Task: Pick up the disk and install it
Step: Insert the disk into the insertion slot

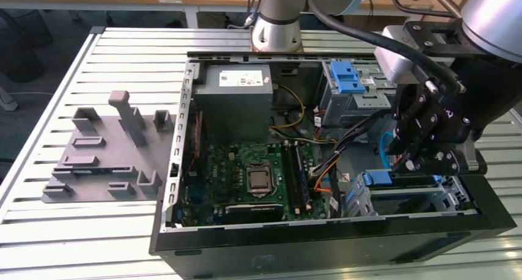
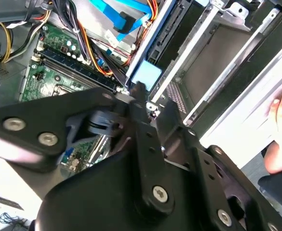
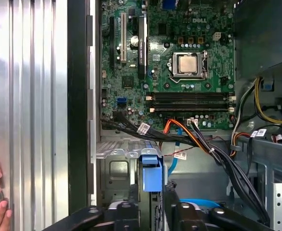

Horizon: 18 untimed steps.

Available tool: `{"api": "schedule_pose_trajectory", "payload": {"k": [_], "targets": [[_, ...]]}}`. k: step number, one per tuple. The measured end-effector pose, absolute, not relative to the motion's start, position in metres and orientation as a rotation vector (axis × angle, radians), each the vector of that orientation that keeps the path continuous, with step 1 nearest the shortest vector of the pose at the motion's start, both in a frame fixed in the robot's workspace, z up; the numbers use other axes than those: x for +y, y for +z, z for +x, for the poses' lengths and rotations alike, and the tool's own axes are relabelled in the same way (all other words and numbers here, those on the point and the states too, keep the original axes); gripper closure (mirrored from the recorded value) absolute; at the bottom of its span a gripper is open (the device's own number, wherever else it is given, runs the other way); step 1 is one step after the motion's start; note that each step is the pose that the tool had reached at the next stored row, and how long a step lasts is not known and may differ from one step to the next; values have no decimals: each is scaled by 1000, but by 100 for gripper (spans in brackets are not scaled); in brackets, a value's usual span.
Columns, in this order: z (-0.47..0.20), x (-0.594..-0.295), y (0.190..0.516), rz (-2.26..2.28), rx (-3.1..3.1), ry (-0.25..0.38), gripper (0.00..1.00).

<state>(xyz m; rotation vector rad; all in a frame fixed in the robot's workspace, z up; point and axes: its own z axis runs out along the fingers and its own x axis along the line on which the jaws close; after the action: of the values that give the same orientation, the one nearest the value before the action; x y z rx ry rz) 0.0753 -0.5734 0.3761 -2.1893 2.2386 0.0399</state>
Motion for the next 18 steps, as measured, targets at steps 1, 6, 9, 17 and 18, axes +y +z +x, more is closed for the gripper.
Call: {"api": "schedule_pose_trajectory", "payload": {"k": [1, 6, 9, 17, 18], "targets": [[75, -573, 376, -2189, 2239, 40, 70], [75, -573, 373, -2189, 2239, 40, 82], [75, -573, 371, -2189, 2239, 40, 89], [75, -573, 366, -2189, 2238, 40, 89], [75, -573, 366, -2189, 2239, 40, 89]]}}
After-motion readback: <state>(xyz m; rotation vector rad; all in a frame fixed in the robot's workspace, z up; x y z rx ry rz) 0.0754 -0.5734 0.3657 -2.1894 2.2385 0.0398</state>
